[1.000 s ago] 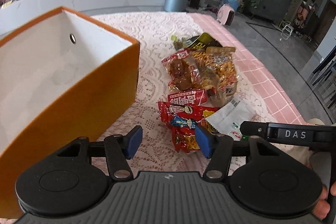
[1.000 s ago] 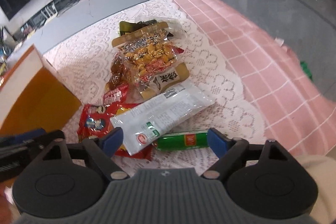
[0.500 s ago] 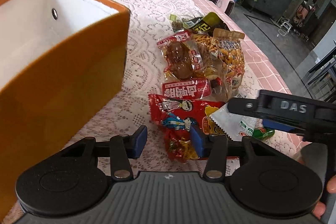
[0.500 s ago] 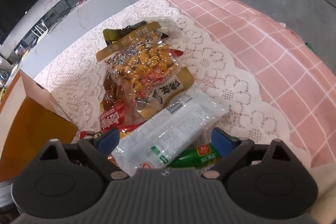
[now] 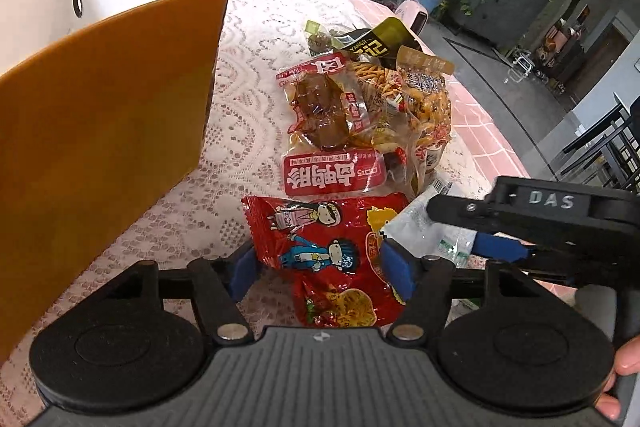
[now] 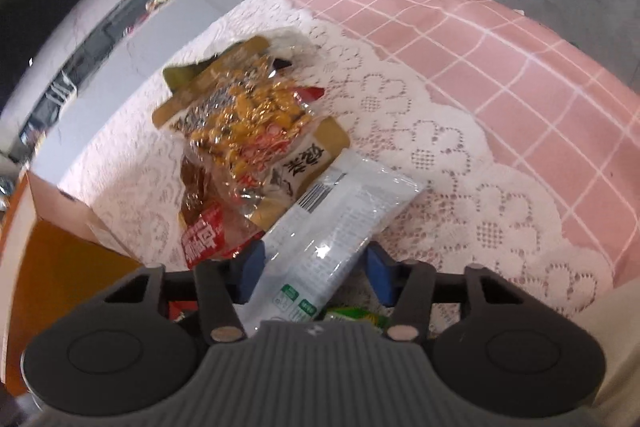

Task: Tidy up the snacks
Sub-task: 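Grasp the red cartoon snack bag with the left tool while the right tool grasps the white packet, then carry both packets into the orange box and open both tools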

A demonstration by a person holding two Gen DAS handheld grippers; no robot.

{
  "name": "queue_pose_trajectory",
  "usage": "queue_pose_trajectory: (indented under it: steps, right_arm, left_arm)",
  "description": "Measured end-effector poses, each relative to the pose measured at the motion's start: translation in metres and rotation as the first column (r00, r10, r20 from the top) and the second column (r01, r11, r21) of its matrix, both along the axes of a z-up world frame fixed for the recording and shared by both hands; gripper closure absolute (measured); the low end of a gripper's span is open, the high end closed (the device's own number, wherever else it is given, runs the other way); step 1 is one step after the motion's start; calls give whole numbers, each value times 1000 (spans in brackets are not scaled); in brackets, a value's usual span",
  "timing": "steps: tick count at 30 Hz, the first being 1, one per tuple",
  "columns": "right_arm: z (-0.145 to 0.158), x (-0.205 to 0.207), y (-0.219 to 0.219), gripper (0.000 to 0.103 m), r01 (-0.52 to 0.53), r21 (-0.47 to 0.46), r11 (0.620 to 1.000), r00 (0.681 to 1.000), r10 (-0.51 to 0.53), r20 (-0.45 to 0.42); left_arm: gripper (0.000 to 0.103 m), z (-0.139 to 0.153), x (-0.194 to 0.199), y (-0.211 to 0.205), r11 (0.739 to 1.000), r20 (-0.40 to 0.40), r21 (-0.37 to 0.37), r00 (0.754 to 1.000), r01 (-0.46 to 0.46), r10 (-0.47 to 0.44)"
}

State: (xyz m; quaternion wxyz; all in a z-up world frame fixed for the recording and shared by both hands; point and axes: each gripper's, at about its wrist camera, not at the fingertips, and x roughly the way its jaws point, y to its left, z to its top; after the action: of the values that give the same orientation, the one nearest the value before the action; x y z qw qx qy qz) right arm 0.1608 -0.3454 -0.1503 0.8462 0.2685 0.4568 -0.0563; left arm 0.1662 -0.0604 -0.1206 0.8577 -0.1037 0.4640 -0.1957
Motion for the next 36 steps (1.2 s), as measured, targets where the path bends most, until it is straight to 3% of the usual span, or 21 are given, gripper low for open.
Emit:
queue_pose_trajectory:
  steps: [2, 4, 7, 12, 19, 27, 36]
  right_arm:
    - [4, -4, 0, 57, 3, -4, 1000, 1000, -3, 30]
    - [9, -9, 1, 81, -2, -21, 1000, 998, 4, 62]
    - [15, -17, 3, 84, -24, -28, 999, 994, 27, 109]
    - [24, -27, 4, 86, -46, -30, 999, 982, 50, 182]
    - [35, -37, 9, 97, -92, -45, 995, 966, 100, 240]
    - [43, -54, 22, 99, -145, -86, 986, 962, 161, 223]
    - [74, -80, 43, 100, -187, -133, 973, 926, 220, 308]
  left_arm:
    - [34, 1, -1, 1, 1000, 2, -11, 1000, -3, 3]
    - [48, 5, -3, 3, 1000, 20, -10, 1000, -16, 17]
    - [66, 12, -9, 8, 999, 47, -24, 998, -36, 37]
    - [82, 26, -18, 16, 995, 94, -63, 993, -71, 77]
    - [91, 48, -32, 25, 990, 152, -86, 981, -112, 124]
    - [96, 75, -54, 22, 992, 255, -42, 959, -115, 122]
    - [100, 104, -78, 33, 989, 332, -34, 932, -141, 144]
